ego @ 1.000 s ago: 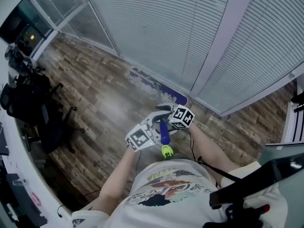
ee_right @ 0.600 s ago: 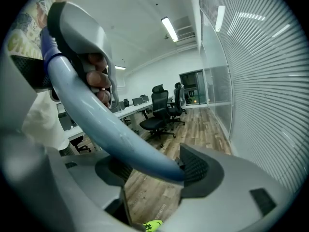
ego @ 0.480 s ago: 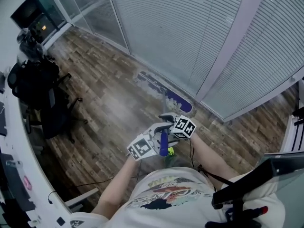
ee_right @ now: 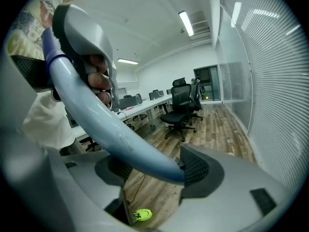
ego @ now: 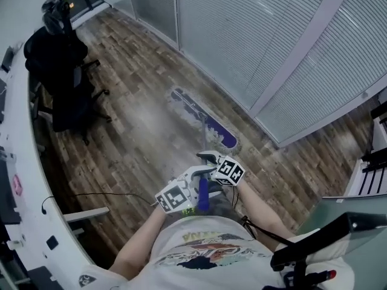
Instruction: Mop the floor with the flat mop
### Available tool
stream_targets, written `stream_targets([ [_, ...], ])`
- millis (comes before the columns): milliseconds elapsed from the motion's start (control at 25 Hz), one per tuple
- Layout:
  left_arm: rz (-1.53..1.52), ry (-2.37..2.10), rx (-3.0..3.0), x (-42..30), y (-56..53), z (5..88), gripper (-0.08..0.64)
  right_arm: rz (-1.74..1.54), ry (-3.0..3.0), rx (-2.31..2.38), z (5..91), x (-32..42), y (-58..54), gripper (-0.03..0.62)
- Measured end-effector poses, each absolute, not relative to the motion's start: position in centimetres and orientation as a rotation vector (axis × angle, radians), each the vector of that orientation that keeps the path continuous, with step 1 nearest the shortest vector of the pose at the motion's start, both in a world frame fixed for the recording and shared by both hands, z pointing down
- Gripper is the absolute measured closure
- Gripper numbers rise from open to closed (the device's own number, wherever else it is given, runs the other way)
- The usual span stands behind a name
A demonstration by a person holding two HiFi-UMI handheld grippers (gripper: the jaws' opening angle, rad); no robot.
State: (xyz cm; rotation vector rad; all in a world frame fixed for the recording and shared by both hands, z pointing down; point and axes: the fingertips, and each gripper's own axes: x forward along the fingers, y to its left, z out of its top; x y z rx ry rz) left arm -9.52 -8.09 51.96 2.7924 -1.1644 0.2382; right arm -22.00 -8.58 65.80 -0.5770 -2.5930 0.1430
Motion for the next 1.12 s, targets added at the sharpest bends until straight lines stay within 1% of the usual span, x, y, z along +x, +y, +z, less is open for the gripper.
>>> stream_targets([
  [160,0.217,-1.226,2.758,-6.4,-2.7,51.4,0.293,0.137,-2.569,-0.648,65.3,-18.7,-2.5,0.331],
  [400,0.186,-1.349,2.684,-0.6,2.7,50.9,0.293,0.128,-2.543,-0.750,65.0,-12.7,4.1,0.330],
  [800,0.221,-1.491,2.603,13.9,8.5,51.1,0.290,0.093,-2.505,-0.915,64.8,1.6,11.7,0.330],
  [960,0.242,-1.488,2.603,15.9,9.2,52.0,0.290,0.073,-2.485,-0.931,65.6,3.6,12.4,0.331],
  [1120,0.228,-1.466,2.624,15.4,8.9,52.3,0.288,0.046,-2.475,-0.937,65.4,2.9,12.2,0.331],
])
